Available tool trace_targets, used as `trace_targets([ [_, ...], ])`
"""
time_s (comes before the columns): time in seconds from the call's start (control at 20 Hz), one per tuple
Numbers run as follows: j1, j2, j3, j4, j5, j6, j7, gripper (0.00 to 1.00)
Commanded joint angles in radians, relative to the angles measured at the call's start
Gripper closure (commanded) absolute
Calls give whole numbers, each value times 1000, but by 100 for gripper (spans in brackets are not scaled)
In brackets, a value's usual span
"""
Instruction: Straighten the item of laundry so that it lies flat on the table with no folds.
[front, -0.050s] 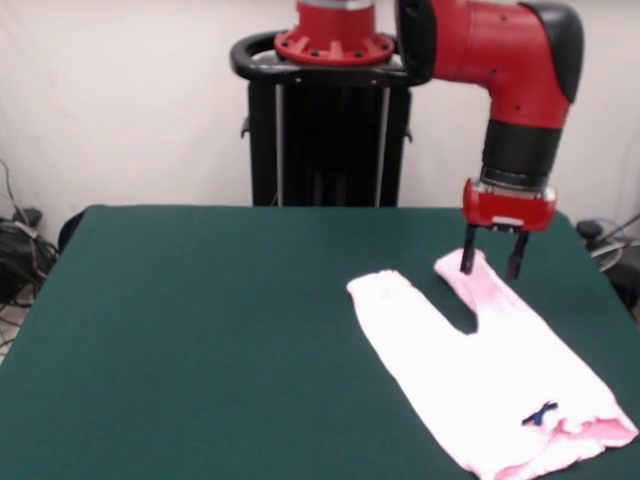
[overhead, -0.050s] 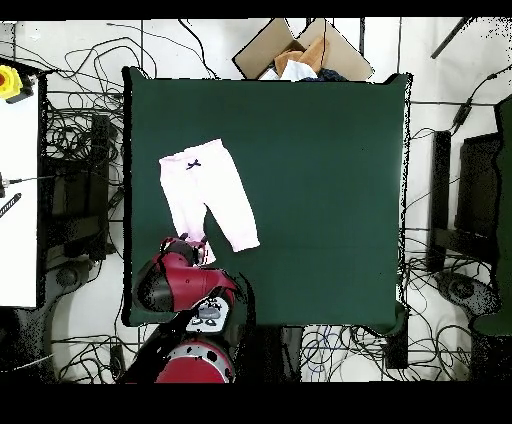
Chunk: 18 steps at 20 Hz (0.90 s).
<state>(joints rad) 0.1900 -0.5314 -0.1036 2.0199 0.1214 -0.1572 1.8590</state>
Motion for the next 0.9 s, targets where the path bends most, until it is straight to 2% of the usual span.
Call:
trace_targets([
  [0.05, -57, -31, 110, -12, -53, 127, 90, 0],
  [0.3, -127, -78, 82, 75, -167, 62, 75, 0],
  [0.5, -148, -125, 30, 120, -252, 28, 69, 0],
  [0.7, -271, -212, 77, 188, -371, 40, 60, 0],
  [0.9, -383, -239, 115, 211, -466, 78, 34, 0],
])
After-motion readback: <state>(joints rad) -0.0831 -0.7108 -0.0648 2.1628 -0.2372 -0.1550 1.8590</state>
